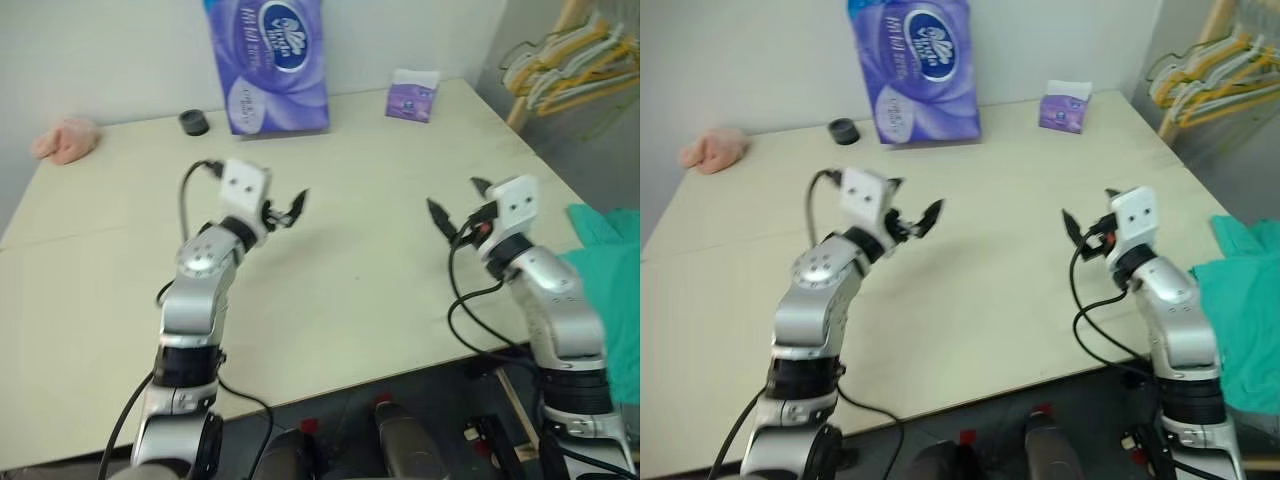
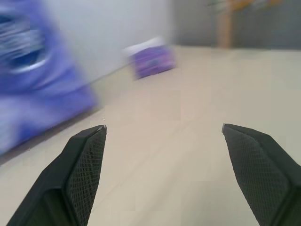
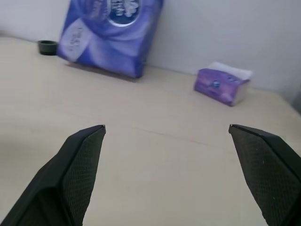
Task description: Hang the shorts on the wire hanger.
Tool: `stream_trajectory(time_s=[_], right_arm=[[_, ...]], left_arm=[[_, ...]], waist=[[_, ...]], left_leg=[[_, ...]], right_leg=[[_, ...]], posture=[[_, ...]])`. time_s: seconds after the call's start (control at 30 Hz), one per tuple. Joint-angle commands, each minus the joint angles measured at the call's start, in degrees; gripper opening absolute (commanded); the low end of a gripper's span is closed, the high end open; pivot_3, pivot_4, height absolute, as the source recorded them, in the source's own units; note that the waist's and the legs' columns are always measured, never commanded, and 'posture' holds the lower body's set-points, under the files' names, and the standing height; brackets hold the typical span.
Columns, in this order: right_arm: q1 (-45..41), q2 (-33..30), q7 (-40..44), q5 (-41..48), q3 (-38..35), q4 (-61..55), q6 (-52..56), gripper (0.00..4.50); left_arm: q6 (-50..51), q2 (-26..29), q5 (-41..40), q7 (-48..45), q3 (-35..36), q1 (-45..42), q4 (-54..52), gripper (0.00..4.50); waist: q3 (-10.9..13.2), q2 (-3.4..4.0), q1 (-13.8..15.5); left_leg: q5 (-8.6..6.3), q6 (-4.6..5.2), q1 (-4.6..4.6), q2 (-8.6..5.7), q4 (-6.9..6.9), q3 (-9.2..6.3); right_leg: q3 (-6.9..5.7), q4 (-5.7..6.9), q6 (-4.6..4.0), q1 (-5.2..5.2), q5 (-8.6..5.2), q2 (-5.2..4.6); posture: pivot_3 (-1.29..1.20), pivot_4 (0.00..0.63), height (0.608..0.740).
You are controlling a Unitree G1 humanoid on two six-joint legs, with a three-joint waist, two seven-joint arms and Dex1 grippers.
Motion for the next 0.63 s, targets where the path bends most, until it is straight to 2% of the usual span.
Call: stream_trajectory(time_s=[0.03,0.13,0.27,0.43,0.63], right_arm=[[0.63,2.04,2.22,-0.45,2.65,2.33,-5.58,4.48],[-0.44,3.74,3.38,-0.59,4.14,6.36,-7.78,4.48],[-2.39,4.83,4.83,-0.72,4.79,10.05,-9.59,4.48],[-2.65,4.88,6.89,-0.39,4.88,12.39,-10.17,4.48],[-3.1,5.18,6.77,-0.75,4.63,12.57,-9.77,4.48]], left_arm=[[1.2,-0.08,3.55,8.03,3.77,3.94,-5.65,4.16],[3.77,-1.29,2.63,11.92,7.2,6.04,-6.74,4.16],[4.06,-0.41,1.83,11.79,7.16,6.53,-6.38,4.16],[1.71,0.05,1.86,10.95,5.26,5.72,-2.36,4.16],[-3.67,1.11,-0.43,6.11,2.77,3.48,3.94,4.16]], waist=[[-0.15,-0.24,2.3],[-0.41,-0.69,5.8],[-0.58,-0.96,8.5],[-0.6,-0.97,9.84],[-0.6,-0.98,10.0]], left_leg=[[0.05,-0.08,-0.1,-0.02,0.01,0.0],[0.16,-0.25,-0.26,-0.03,0.05,-0.05],[0.36,-0.35,-0.32,-0.05,0.07,-0.29],[0.63,-0.55,-0.36,-0.04,0.02,-0.84],[0.88,-0.75,-0.47,0.02,0.0,-1.21]], right_leg=[[-0.04,0.0,-0.06,-0.08,0.04,-0.01],[-0.28,-0.06,-0.27,-0.19,0.17,-0.03],[-0.73,-0.12,-0.5,-0.14,0.34,-0.14],[-1.33,-0.09,-0.71,-0.06,0.45,-0.14],[-1.57,-0.09,-1.04,-0.08,0.65,0.06]], posture=[[0.02,0.127,0.74],[0.06,0.127,0.74],[0.09,0.139,0.74],[0.1,0.129,0.74],[0.08,0.149,0.74]])
